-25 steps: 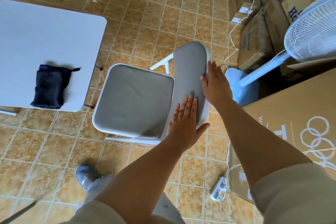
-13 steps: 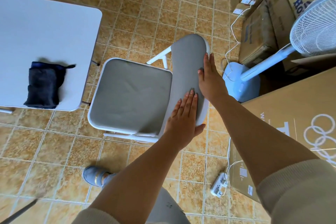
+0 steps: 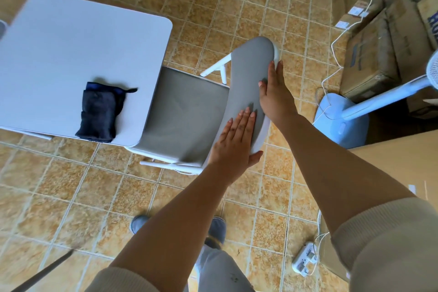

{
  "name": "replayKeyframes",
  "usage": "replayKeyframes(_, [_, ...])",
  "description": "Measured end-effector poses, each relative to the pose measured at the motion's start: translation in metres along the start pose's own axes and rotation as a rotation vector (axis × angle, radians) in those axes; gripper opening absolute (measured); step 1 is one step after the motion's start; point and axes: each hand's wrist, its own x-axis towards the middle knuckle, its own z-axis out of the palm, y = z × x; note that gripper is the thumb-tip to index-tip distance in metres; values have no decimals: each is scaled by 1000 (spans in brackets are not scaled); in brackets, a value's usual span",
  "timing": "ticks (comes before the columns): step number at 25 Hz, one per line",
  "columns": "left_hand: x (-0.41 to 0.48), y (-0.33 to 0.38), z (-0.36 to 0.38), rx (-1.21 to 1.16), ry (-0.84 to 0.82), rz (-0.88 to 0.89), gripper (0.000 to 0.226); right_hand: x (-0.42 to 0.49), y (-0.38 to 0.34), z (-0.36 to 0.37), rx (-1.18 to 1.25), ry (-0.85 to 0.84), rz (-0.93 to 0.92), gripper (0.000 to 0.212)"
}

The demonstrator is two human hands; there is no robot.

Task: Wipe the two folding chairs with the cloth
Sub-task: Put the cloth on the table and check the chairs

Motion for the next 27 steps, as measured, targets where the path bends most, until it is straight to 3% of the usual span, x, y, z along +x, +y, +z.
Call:
replayKeyframes(11, [25,-70,-25,73,-18,-125,83,64,-74,16,-39,-48,-59,59])
replayKeyframes(20, [19,-98,-39,32,-105,-150,83,75,-86,30,-211,51,-96,57])
replayKeyframes(23, [-2,-129,-55,74,-95,-275,79,51,-100,40,-336,136,-224,55])
replayKeyframes(27, [-34,-183,-90,68,-79,-410,76,14,-144,63,-340,46,-302,58])
